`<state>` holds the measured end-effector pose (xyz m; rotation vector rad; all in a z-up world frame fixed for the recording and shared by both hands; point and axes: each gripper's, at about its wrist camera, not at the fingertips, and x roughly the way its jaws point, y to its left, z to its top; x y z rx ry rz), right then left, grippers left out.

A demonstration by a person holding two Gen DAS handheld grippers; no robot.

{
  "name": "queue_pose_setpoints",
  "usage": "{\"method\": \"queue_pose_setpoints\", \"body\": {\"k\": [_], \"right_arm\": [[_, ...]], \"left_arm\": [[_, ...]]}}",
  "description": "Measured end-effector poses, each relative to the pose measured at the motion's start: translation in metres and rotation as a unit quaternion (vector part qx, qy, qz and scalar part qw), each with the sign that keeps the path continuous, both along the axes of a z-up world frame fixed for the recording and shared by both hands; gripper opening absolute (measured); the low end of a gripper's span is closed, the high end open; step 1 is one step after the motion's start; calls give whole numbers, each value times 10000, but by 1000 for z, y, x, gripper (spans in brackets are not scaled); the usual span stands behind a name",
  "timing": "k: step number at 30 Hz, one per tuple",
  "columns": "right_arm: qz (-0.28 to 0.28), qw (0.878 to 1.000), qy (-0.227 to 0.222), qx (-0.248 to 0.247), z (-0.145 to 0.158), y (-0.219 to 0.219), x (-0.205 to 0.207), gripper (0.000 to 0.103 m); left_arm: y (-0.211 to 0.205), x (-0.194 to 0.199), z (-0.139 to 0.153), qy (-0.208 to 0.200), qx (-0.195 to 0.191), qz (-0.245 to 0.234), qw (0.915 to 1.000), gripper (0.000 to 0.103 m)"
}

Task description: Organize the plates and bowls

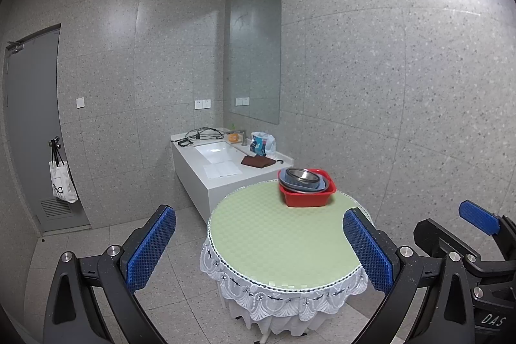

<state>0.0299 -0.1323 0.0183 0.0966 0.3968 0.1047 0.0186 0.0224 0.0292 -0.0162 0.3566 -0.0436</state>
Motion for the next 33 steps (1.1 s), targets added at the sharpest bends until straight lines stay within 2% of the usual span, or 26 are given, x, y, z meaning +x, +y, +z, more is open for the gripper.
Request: {"method": "queue_pose_setpoints", "body": {"k": [33], "right_arm": [[60,9999,72,48,-6,-10,14,103]], "left_arm": [[2,18,-8,48,71,29,10000,102]]}}
